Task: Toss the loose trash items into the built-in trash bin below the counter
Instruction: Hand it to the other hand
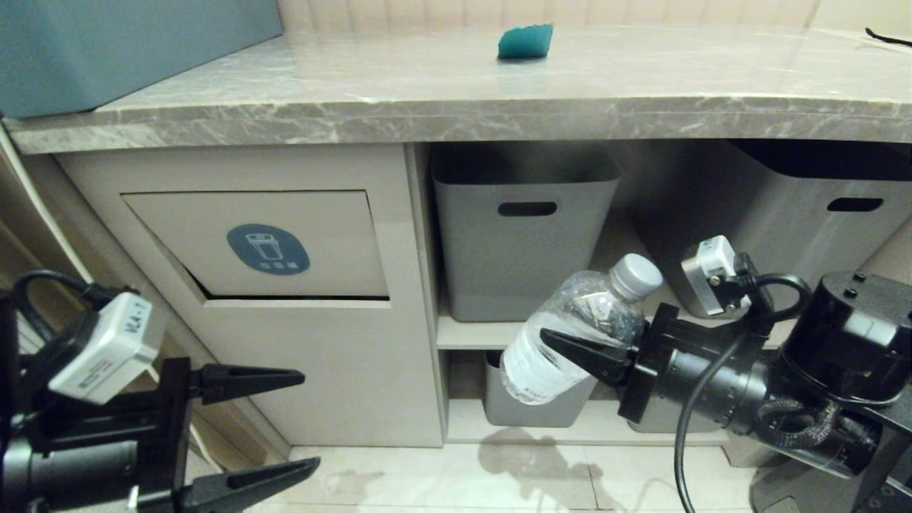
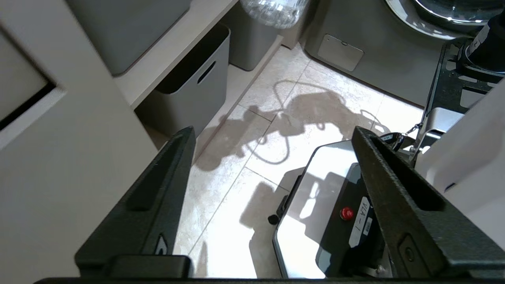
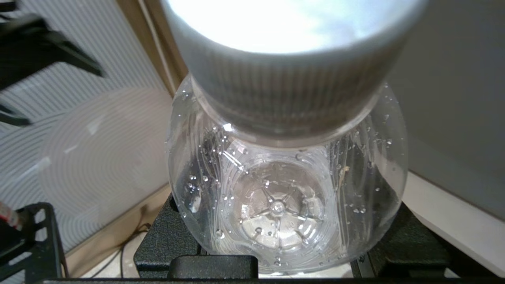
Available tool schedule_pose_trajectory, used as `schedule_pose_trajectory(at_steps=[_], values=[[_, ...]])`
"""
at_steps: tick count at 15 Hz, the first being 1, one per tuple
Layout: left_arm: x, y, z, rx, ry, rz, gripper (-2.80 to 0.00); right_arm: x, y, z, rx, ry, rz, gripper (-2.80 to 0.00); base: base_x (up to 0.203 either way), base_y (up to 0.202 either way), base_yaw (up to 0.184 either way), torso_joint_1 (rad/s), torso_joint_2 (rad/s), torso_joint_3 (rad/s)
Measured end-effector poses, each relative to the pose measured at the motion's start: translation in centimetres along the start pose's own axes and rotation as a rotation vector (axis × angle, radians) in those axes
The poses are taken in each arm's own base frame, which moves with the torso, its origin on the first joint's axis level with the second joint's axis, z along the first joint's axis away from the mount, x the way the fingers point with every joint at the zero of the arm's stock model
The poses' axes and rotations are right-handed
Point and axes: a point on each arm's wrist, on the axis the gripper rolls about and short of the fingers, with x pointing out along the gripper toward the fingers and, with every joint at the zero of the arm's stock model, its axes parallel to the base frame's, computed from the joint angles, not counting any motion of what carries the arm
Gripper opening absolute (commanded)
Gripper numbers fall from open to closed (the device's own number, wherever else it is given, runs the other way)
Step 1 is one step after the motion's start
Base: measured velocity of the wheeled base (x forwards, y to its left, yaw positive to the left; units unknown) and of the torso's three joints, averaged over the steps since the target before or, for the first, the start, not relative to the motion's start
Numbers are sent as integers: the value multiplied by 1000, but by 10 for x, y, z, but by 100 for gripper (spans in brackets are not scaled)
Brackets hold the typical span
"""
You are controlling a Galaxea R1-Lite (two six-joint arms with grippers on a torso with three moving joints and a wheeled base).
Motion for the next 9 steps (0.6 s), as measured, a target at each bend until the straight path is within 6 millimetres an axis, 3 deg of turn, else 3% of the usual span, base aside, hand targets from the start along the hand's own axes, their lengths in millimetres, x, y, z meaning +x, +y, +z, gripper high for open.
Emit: schedule_pose_trajectory(at_steps=[9], values=[[72,27,18,46,43,-127,0,42,26,-14,18,34,131,-280,0,0,0,0,0,0]])
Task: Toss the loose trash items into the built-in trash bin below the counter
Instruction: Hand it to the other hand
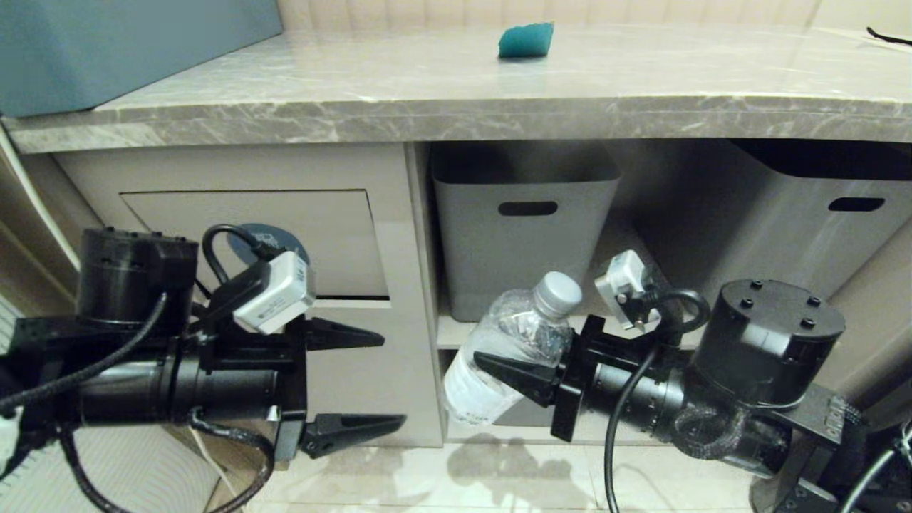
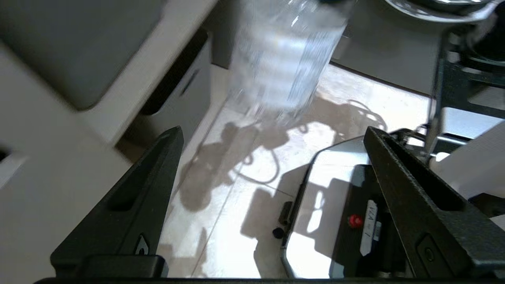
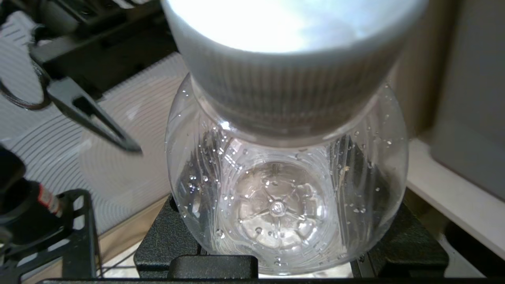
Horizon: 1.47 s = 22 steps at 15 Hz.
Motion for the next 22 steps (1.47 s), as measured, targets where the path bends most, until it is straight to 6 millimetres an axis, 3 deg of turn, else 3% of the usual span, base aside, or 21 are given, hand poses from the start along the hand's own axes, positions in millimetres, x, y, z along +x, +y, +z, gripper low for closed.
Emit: schedule_pose_trajectory(at_steps=[6,15,21,22], values=[[38,3,2,41,21,-95,0,17,28,-10,7,27,100,-280,0,0,0,0,0,0],[64,-13,-3,67,47,-195,0,21,33,-11,20,26,116,-280,0,0,0,0,0,0],[67,-15,-6,66,57,-211,0,20,34,-10,21,13,117,-280,0,0,0,0,0,0],[67,-15,-7,68,55,-209,-280,19,35,-10,21,13,117,-280,0,0,0,0,0,0]])
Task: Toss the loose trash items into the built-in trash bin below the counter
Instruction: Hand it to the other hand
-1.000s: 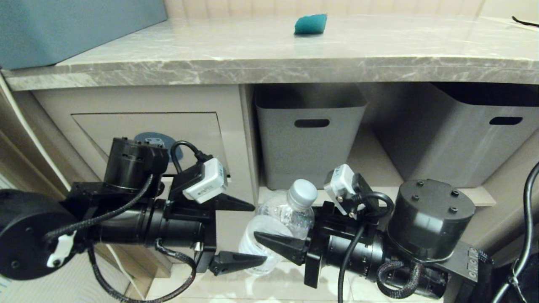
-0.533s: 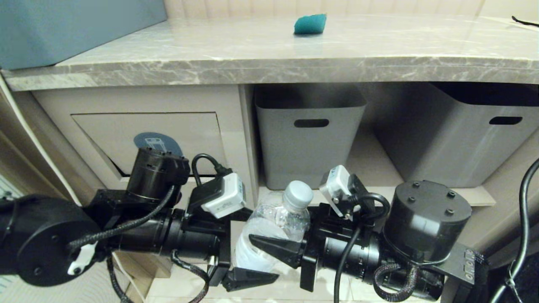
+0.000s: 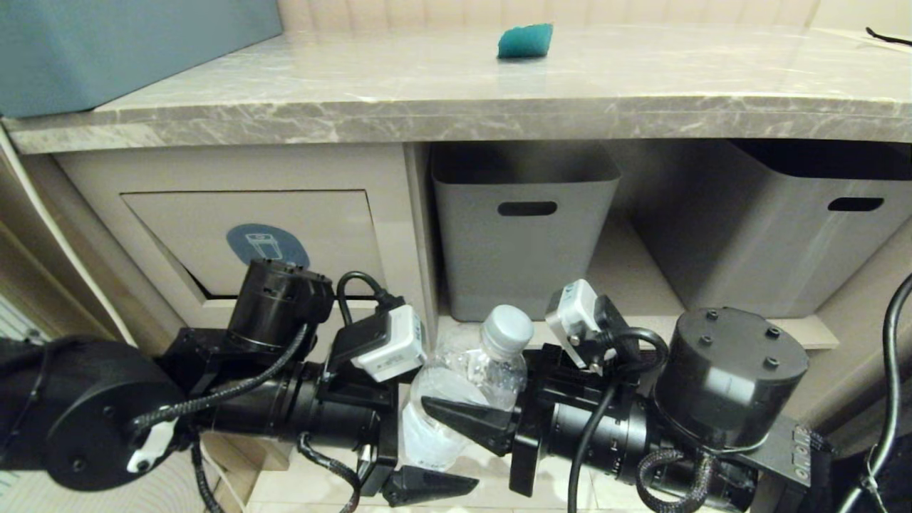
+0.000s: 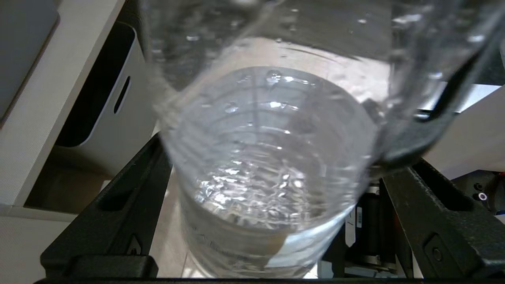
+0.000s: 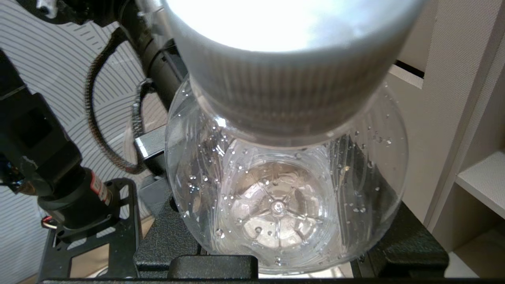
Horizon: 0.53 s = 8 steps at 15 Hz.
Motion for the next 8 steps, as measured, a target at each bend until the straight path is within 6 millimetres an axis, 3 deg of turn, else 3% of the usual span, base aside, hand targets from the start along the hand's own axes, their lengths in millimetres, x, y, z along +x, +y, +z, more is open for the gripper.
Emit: schedule_pose_trajectory(at_steps=[8], values=[[4,-2,0,4,2,-9,-280,-1,6,-1,4,4,5,-280,0,0,0,0,0,0]])
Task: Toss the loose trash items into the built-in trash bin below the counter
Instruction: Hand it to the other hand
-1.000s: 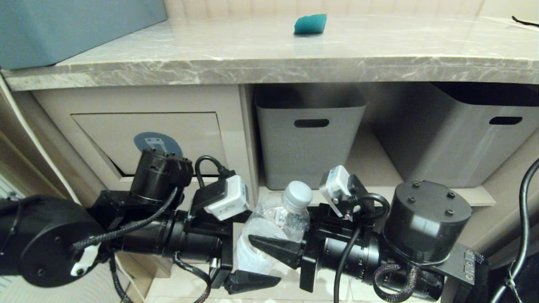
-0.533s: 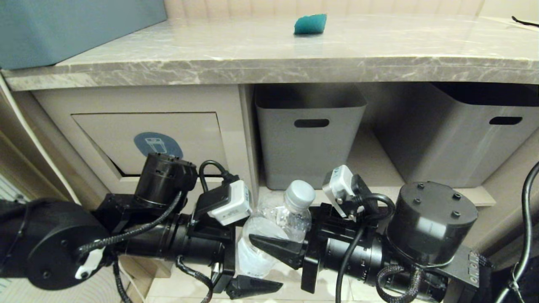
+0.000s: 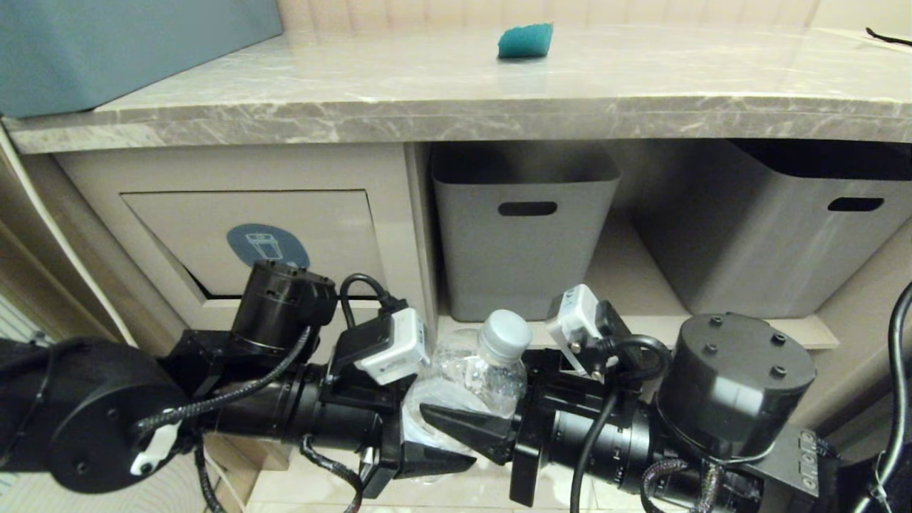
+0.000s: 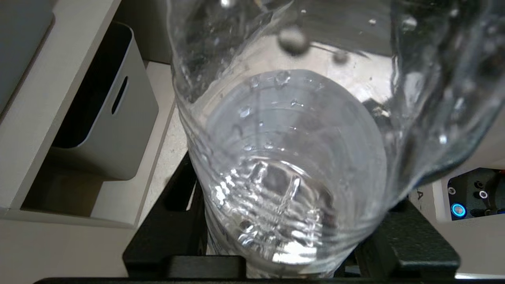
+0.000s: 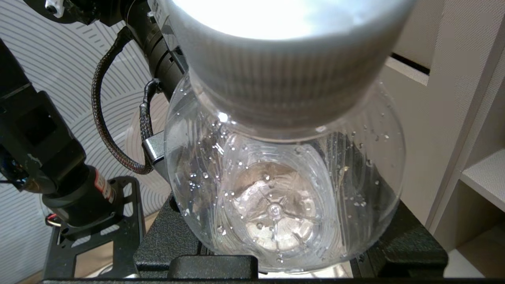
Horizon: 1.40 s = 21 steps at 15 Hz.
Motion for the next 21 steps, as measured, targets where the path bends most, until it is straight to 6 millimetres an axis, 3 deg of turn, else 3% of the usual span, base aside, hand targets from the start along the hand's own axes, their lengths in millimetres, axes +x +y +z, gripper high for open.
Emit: schedule_pose_trajectory(at_steps=[3,4,10,15,16,18,21], values=[[1,-1,0,-1,3,-5,-280,-1,1,-2,5,6,-5,-280,0,0,0,0,0,0],[2,-1,0,-1,2,-5,-280,-1,1,-3,5,8,-4,0,0,0,0,0,0,0],[-1,2,-1,-24,19,42,-280,-14,5,-9,17,32,-11,0,0,0,0,0,0,0],[-16,-4,-12,-82,63,113,-280,-35,6,3,61,-18,-122,0,0,0,0,0,0,0],[-21,-5,-16,-97,71,134,-280,-39,4,6,67,-30,-147,-280,0,0,0,0,0,0],[-35,-9,-24,-114,73,177,-280,-52,-2,7,86,-40,-209,-280,0,0,0,0,0,0],[-60,-20,-35,-136,71,244,-280,-79,-30,12,90,-70,-360,-280,0,0,0,0,0,0]])
